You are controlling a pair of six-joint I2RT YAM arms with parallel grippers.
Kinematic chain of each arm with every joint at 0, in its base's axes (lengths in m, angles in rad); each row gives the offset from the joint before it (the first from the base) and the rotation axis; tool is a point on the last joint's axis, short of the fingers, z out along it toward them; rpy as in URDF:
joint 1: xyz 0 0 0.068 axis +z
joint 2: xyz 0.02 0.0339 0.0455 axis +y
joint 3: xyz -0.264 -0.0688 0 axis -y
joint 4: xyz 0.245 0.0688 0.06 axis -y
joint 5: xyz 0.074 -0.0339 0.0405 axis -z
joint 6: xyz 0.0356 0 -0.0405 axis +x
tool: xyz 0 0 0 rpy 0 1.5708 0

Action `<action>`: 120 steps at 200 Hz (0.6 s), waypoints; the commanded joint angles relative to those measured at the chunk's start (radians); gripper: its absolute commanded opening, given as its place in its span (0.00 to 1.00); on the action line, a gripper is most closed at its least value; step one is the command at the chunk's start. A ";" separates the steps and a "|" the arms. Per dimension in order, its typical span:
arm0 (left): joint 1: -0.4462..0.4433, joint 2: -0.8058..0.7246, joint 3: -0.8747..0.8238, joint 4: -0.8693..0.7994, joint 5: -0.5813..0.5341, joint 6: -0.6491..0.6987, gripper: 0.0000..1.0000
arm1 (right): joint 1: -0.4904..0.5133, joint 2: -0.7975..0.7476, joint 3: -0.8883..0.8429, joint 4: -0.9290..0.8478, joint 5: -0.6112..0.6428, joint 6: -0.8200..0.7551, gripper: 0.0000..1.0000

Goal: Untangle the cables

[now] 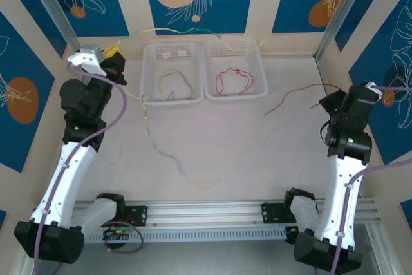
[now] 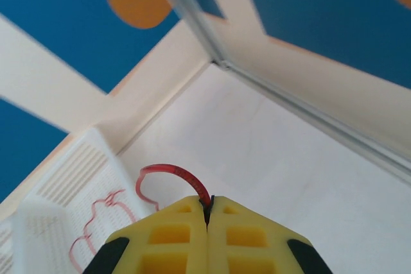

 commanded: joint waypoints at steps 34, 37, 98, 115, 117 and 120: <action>0.008 0.002 0.023 0.017 0.056 -0.076 0.00 | 0.189 -0.012 0.092 0.088 -0.141 -0.113 0.00; 0.008 0.001 0.019 0.017 0.057 -0.076 0.00 | 0.199 -0.007 0.097 0.092 -0.146 -0.118 0.00; 0.008 -0.055 -0.043 -0.002 0.038 -0.056 0.00 | 0.392 0.199 0.277 0.205 -0.151 -0.207 0.00; 0.008 -0.072 -0.058 0.008 0.019 -0.056 0.00 | 0.422 0.259 0.283 0.299 -0.124 -0.243 0.00; 0.008 -0.074 -0.060 0.012 0.018 -0.057 0.00 | 0.422 0.267 0.282 0.312 -0.126 -0.246 0.00; 0.008 -0.077 -0.063 0.016 0.017 -0.056 0.00 | 0.422 0.279 0.281 0.330 -0.131 -0.248 0.00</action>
